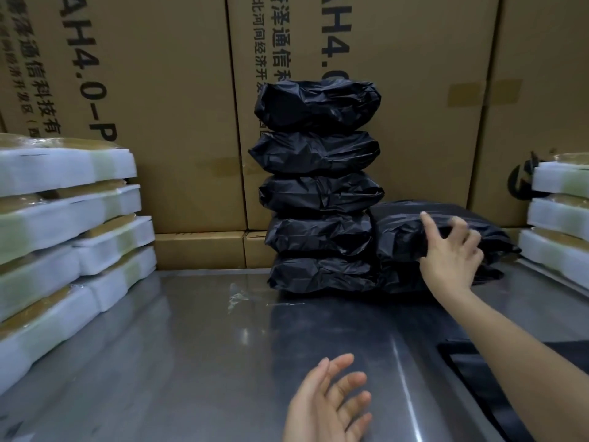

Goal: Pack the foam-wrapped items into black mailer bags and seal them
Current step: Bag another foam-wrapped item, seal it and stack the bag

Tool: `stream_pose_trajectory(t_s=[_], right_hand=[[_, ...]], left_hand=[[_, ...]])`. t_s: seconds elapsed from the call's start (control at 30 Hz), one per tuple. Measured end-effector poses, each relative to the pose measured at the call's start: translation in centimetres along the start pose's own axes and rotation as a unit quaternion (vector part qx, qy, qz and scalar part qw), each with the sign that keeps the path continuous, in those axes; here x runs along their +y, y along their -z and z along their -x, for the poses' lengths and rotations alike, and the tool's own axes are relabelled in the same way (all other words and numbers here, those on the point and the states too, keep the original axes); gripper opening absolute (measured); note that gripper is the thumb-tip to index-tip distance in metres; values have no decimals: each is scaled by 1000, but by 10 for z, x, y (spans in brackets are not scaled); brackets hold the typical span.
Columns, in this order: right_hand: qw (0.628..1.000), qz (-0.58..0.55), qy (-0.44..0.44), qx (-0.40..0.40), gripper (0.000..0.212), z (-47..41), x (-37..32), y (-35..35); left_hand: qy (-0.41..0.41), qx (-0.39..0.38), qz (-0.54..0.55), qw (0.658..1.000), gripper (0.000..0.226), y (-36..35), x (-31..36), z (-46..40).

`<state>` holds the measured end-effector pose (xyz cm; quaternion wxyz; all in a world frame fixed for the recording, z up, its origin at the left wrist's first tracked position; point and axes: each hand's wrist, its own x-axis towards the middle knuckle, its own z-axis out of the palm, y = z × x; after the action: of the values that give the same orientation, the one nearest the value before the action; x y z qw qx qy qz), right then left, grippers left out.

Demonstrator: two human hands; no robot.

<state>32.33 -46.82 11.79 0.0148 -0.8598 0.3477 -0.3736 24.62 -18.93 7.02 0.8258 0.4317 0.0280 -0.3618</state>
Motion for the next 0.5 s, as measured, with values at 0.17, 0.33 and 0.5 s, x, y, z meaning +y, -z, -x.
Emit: stream_pose_trajectory(t_s=[0.17, 0.33, 0.5], right_hand=[[992, -124, 0, -4, 70, 4, 7, -9], [979, -60, 15, -196, 85, -24, 7, -10], [957, -64, -14, -284, 87, -39, -6, -2]], left_hand=[[-3, -5, 9, 1000, 31, 3, -4, -7], [-12, -18, 4, 1000, 32, 3, -9, -9], [-22, -24, -5, 999, 35, 6, -9, -12]])
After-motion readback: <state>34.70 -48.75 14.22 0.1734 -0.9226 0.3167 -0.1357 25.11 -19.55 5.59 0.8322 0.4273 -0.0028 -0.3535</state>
